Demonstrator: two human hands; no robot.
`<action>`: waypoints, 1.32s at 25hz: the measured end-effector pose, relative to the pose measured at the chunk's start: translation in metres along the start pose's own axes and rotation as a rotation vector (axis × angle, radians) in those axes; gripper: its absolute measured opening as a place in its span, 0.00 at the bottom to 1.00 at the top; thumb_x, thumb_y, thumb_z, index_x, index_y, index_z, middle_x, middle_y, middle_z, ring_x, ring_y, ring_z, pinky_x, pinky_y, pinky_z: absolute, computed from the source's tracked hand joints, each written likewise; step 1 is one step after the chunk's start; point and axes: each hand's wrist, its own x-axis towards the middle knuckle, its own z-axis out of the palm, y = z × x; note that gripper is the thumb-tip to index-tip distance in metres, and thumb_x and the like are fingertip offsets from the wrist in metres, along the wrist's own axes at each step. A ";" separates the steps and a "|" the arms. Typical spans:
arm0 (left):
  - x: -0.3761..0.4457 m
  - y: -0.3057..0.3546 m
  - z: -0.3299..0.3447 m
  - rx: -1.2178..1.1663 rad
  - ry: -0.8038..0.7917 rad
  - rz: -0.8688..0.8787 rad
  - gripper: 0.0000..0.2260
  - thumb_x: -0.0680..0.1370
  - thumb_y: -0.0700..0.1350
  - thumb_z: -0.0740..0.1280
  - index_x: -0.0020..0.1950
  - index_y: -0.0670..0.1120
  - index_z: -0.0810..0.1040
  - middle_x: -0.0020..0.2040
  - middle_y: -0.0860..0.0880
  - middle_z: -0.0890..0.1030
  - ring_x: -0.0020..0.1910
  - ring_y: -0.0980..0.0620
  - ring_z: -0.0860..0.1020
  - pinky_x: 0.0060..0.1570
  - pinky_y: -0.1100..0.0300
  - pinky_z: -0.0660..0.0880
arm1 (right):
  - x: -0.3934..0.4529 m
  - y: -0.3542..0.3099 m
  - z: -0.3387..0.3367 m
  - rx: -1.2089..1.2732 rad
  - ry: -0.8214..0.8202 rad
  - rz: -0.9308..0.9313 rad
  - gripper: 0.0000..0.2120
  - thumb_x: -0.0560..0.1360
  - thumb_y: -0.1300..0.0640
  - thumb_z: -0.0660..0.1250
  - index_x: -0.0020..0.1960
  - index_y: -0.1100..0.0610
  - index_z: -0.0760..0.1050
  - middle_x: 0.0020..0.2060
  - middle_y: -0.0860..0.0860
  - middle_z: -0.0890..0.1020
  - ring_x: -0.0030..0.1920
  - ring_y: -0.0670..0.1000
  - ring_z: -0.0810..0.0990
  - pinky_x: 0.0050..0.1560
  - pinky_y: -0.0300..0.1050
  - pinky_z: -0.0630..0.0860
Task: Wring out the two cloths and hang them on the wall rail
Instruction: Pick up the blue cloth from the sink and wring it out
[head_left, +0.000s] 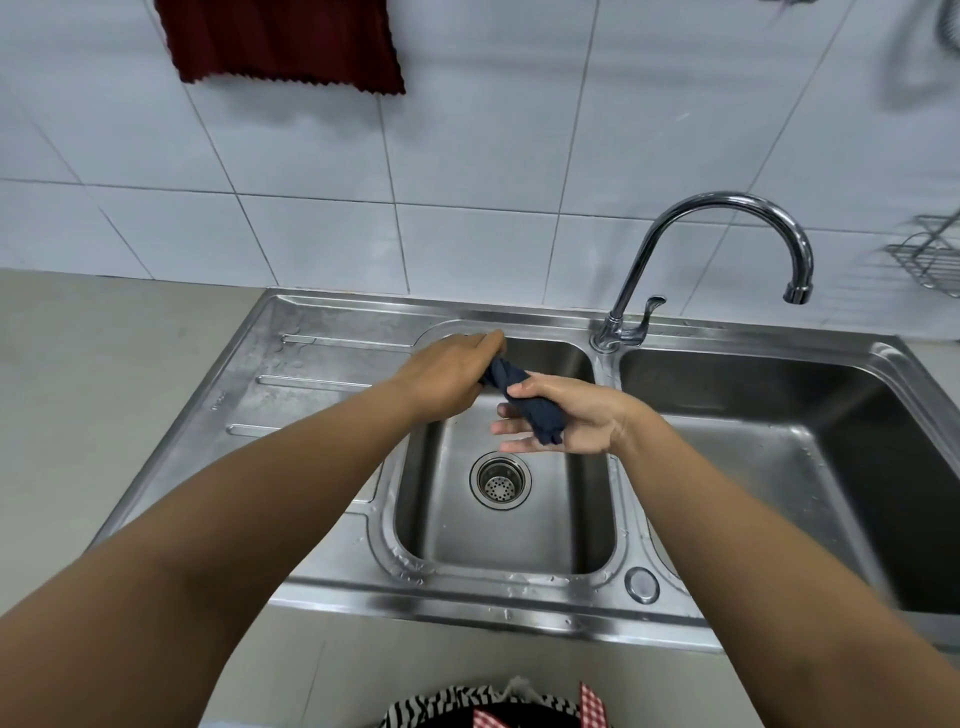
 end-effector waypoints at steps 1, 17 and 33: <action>0.002 0.002 -0.002 -0.032 0.021 0.021 0.16 0.71 0.36 0.66 0.57 0.44 0.70 0.52 0.44 0.78 0.51 0.41 0.76 0.45 0.50 0.72 | -0.001 0.000 0.004 0.058 -0.018 0.029 0.04 0.79 0.62 0.60 0.52 0.58 0.71 0.38 0.53 0.80 0.38 0.52 0.83 0.42 0.49 0.83; 0.004 0.033 -0.010 0.438 -0.343 -0.004 0.10 0.74 0.44 0.62 0.53 0.45 0.78 0.49 0.45 0.82 0.49 0.40 0.80 0.38 0.56 0.70 | 0.015 -0.003 0.013 -1.742 0.561 0.144 0.10 0.78 0.47 0.60 0.47 0.54 0.72 0.44 0.53 0.78 0.45 0.56 0.78 0.44 0.45 0.71; -0.012 0.074 0.012 -1.487 -0.310 -0.825 0.12 0.71 0.37 0.62 0.33 0.49 0.63 0.23 0.53 0.60 0.20 0.57 0.52 0.22 0.68 0.49 | 0.007 0.002 -0.012 -1.886 0.758 -0.537 0.06 0.78 0.56 0.60 0.54 0.55 0.70 0.44 0.54 0.82 0.45 0.59 0.81 0.35 0.46 0.65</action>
